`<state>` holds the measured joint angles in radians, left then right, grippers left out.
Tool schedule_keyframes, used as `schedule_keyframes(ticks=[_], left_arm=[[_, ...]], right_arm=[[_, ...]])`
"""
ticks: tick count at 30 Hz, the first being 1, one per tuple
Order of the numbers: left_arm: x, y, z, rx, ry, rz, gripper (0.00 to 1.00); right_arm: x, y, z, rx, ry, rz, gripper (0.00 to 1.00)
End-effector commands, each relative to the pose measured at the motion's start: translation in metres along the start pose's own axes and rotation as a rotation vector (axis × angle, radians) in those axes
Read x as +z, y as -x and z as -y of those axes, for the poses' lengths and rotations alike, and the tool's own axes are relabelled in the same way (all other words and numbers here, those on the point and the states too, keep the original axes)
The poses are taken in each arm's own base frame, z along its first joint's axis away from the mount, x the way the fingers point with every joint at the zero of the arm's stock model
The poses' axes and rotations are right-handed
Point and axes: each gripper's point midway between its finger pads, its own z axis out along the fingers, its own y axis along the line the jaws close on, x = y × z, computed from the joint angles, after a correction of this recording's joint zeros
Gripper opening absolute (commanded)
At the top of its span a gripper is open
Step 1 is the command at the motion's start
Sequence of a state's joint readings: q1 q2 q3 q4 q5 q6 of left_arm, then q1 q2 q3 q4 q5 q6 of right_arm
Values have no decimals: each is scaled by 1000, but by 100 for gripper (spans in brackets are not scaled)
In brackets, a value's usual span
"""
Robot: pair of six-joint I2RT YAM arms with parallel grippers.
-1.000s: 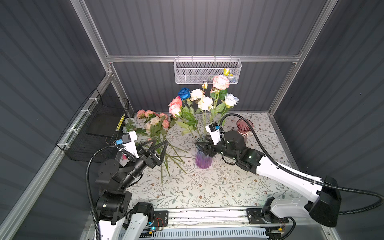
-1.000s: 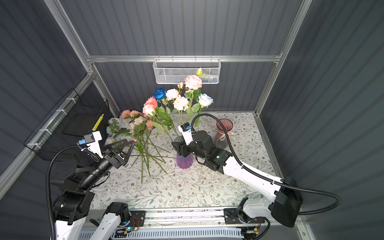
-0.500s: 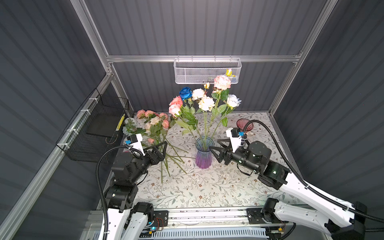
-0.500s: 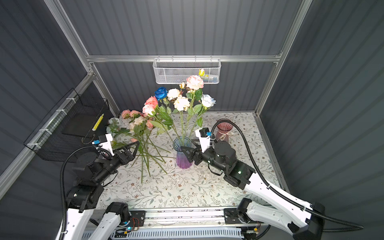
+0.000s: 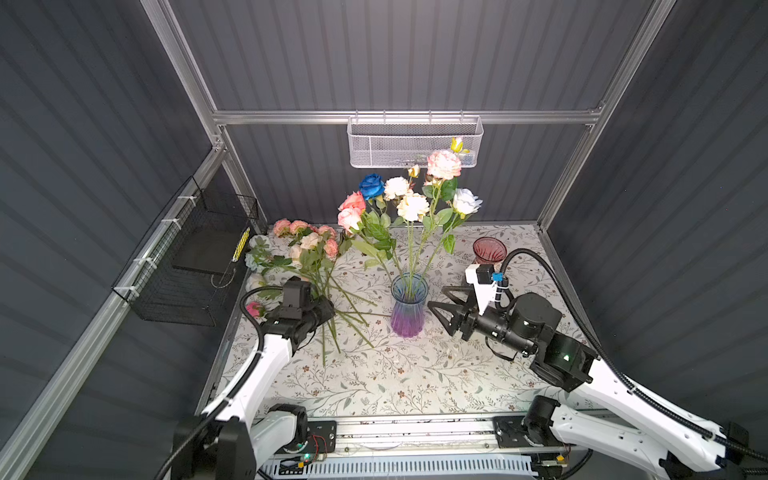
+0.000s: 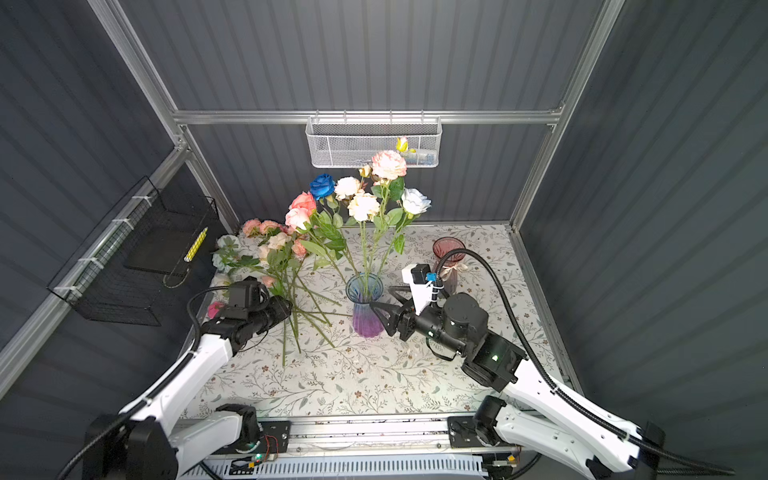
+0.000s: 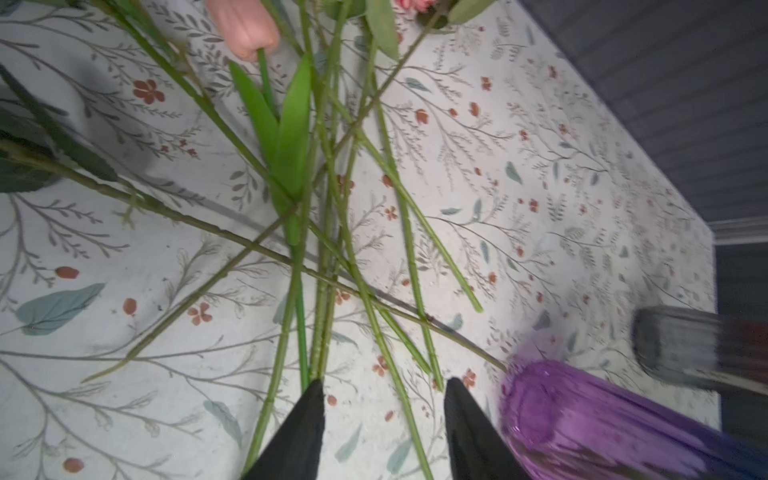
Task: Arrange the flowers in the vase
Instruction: 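Withdraw the right gripper from the vase while the left gripper reaches into the bunch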
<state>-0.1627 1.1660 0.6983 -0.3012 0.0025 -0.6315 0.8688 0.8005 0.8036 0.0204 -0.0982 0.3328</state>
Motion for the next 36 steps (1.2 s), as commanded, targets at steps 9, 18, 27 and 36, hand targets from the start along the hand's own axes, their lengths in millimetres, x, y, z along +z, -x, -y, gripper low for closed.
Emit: schedule_keyframes(ticks=[9,18,27,36], left_arm=[[37,10,-42,71,290,-43,38],[50,-26,-59,91,321,-137,44],[62,-35,-59,136,328,-156,40],[56,-27,-43,134,254,-113,5]], right_arm=[[-19,1,5,-29,-37,25,71],[-21,5,6,-46,-49,41,71],[-22,8,5,-50,-47,44,71],[-20,9,6,-50,-51,43,71]])
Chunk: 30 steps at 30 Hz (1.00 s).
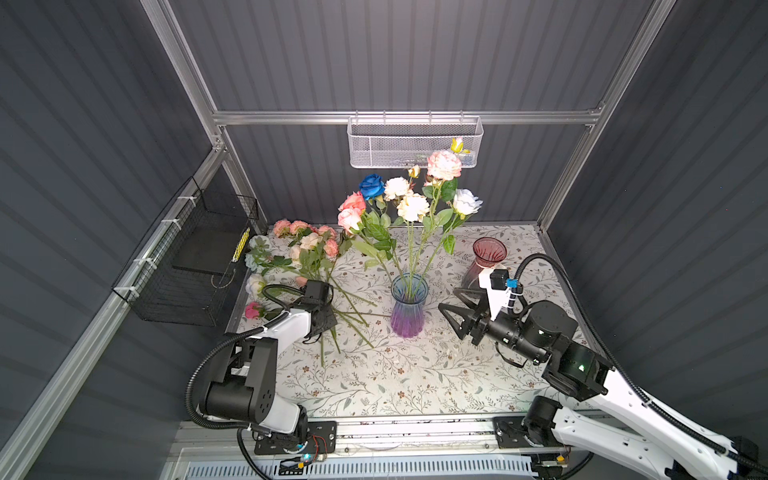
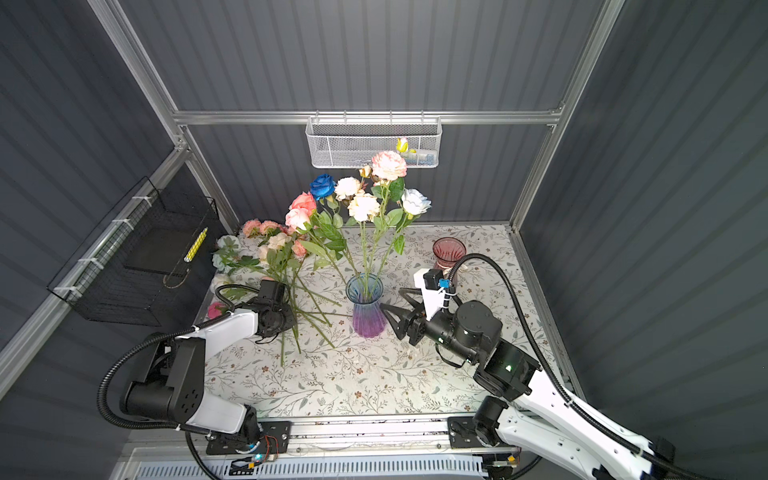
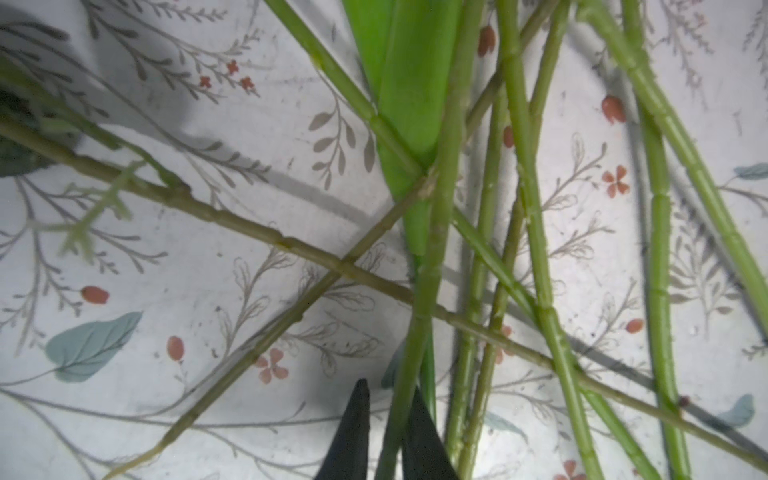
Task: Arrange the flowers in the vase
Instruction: 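Withdraw the right gripper from the vase while the left gripper reaches into the bunch, then lift a long-stemmed pale rose high out of the bunch with the left gripper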
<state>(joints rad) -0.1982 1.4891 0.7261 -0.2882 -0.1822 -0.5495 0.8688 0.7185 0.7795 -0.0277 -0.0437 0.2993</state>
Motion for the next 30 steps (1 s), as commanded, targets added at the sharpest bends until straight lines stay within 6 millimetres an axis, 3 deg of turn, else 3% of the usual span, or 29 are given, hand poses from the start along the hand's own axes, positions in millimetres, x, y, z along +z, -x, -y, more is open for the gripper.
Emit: schedule_keyframes(ticks=[1,5,8,14,20,23,25,28,30], left_arm=[[-14,8,10,8,-51,44,0],[-46,23,15,-8,-96,118,0],[-83,39,19,-30,-143,196,0],[-193,77,42,-63,-371,389,0],[-316,97,70,-9,-656,540,0],[-379,94,85,72,-843,624,0],[-418,81,98,166,-1000,649,0],[-457,58,111,292,-1200,669,0],[-467,44,116,355,-1286,651,0]], right_arm=[[-1,7,-2,-14,0,20,71],[0,5,-1,-2,0,19,71],[0,6,-1,5,-2,20,72],[-1,17,-8,18,21,29,74],[2,32,-27,46,103,17,76],[8,47,-42,65,164,5,76],[16,56,-55,83,218,-13,77],[27,75,-83,99,350,-43,76],[36,90,-101,104,432,-48,77]])
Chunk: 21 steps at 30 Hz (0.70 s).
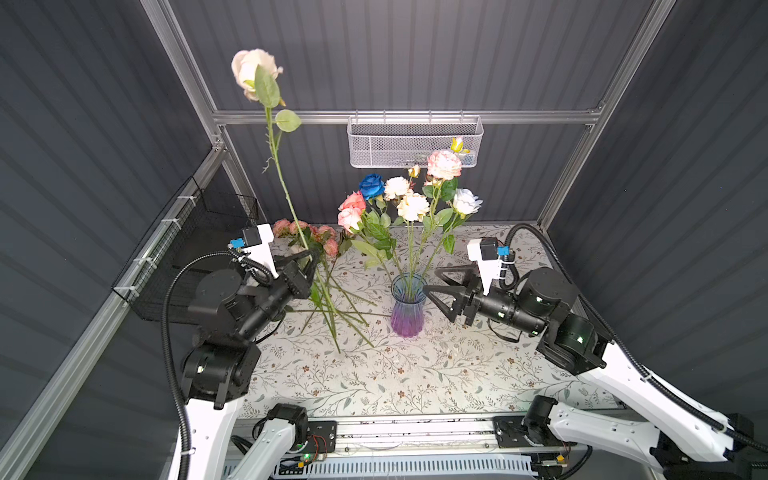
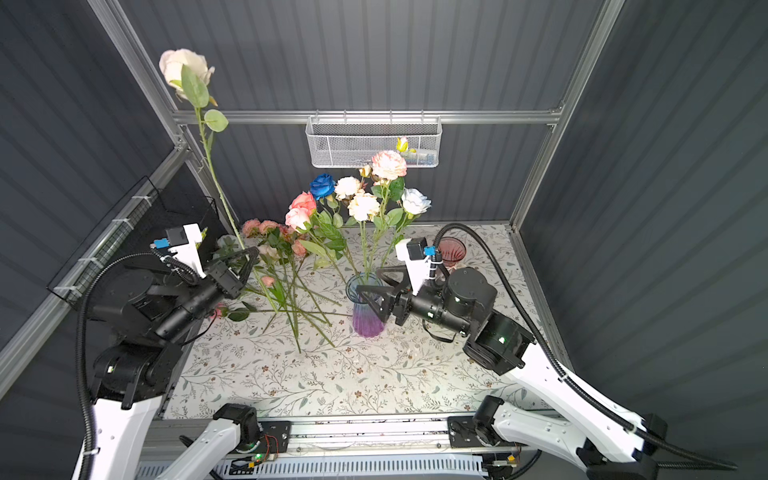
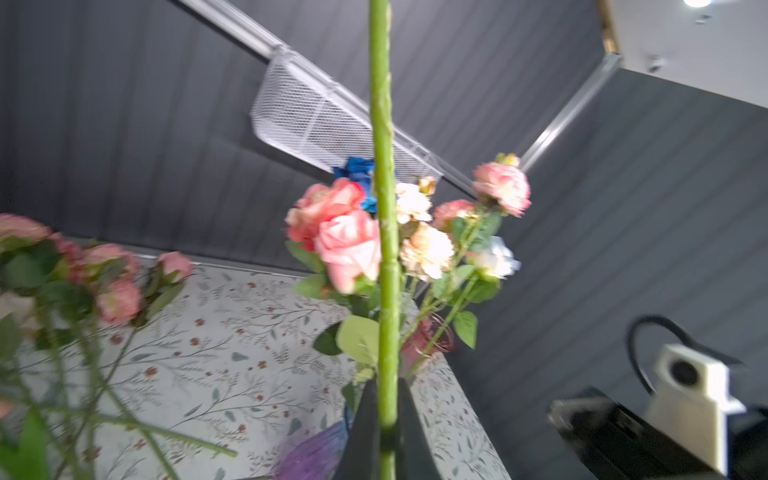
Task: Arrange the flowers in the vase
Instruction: 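Lift a long-stemmed pale rose high out of the bunch with the left gripper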
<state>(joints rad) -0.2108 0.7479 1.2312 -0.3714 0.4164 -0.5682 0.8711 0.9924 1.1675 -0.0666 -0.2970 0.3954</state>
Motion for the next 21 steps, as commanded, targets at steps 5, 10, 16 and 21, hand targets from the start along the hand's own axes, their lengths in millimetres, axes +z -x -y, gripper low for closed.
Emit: schedule_keyframes(ticks=[5,10,16,21], left_arm=[[-13,-32,65,57,-444,-121,0],[-20,-46,70,55,-522,-139,0],[-25,-53,73,70,-553,-162,0],[-25,-58,72,68,-562,-179,0]], right_arm=[[54,37,-61,16,305,-56,77],[91,59,-73,3,370,-47,77],[126,69,-79,17,425,-68,75],[139,74,-87,13,456,-79,67]])
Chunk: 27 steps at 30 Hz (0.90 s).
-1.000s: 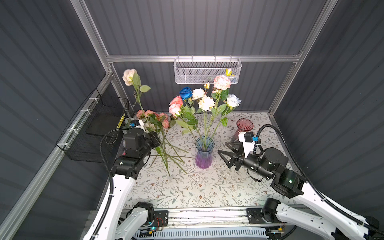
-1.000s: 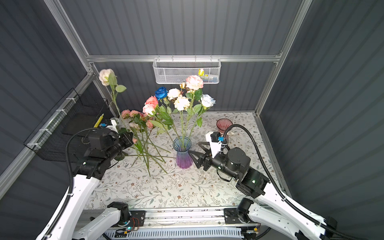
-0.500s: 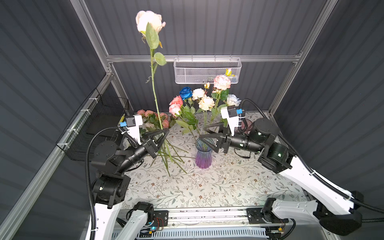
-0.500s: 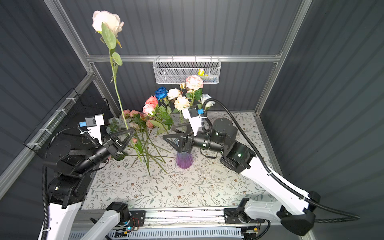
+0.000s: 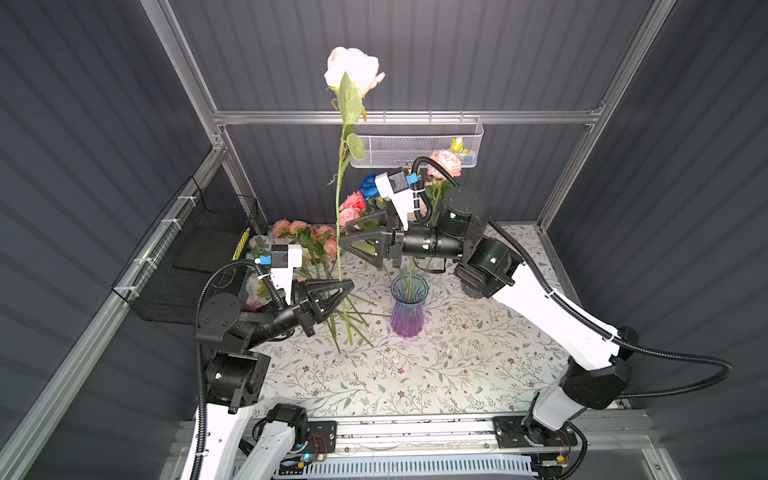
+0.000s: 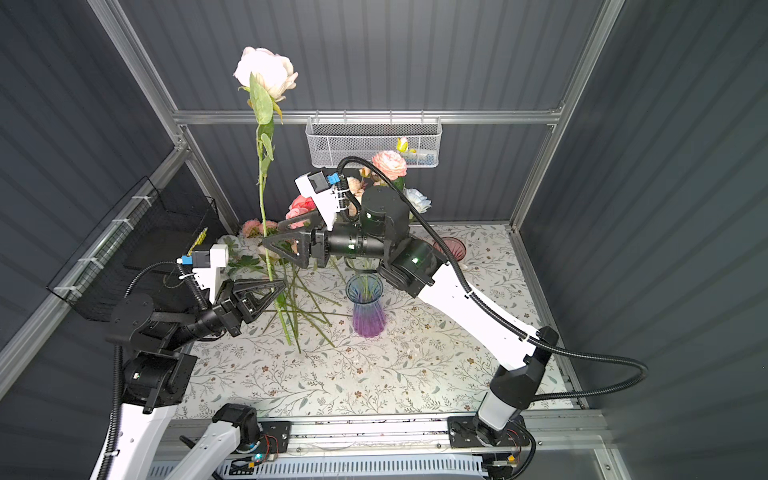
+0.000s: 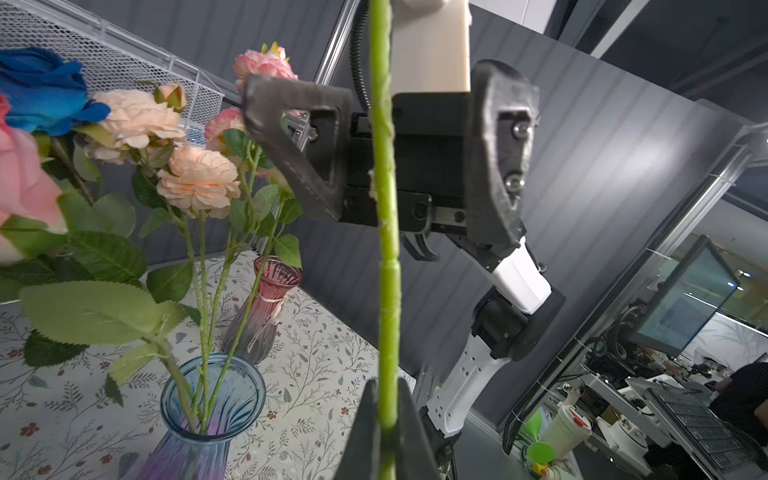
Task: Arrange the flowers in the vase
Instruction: 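Lift a long-stemmed pale rose high out of the bunch with the left gripper, then close the right gripper on the rose stem above the left gripper, then lower the rose into the blue-purple vase with the right gripper while left opens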
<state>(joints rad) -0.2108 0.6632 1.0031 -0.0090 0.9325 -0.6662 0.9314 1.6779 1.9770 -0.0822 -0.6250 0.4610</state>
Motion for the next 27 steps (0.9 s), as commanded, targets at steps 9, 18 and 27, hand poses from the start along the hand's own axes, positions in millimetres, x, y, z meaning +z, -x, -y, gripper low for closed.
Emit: schedule_keyframes(ticks=[9,18,27], left_arm=[[3,-9,-3,-22,-27,-36,0],[0,-4,-20,-53,89,14,100],[-17,-13,-57,-53,304,92,100]], right_arm=[[6,2,-23,-4,85,-37,19],[-50,-15,-17,-65,-105,4,0],[-139,-15,2,-260,-479,95,0]])
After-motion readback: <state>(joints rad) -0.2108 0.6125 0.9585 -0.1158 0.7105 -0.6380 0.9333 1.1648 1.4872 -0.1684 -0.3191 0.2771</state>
